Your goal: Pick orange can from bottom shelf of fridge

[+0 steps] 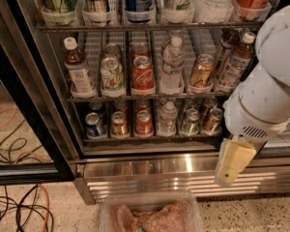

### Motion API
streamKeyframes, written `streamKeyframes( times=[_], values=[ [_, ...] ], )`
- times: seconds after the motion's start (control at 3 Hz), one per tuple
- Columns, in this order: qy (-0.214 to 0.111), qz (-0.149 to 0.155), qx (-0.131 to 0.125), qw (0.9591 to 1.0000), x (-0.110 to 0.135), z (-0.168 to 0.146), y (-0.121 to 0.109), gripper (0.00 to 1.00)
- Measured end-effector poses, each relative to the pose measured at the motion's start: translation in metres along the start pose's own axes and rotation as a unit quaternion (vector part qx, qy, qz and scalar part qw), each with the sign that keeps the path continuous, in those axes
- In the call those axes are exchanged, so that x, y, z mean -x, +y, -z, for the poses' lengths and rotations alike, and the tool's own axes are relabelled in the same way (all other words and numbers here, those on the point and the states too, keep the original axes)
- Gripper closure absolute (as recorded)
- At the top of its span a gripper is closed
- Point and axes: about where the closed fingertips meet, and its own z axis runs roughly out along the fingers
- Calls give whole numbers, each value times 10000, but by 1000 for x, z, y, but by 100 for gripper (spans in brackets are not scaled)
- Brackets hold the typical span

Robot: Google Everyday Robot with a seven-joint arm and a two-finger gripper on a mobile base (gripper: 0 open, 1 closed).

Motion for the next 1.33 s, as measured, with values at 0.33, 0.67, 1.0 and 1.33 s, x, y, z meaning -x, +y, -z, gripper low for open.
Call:
streamKeyframes(
  times=[0.33, 0.67, 1.0, 1.33],
  values=[
    [111, 11, 17, 9999, 4, -17, 18, 0],
    [271, -181, 145, 9994, 13, -55, 46, 0],
    [469, -583, 354, 9966, 15, -85, 68, 0],
    [469, -583, 354, 9966, 15, -85, 68, 0]
  ],
)
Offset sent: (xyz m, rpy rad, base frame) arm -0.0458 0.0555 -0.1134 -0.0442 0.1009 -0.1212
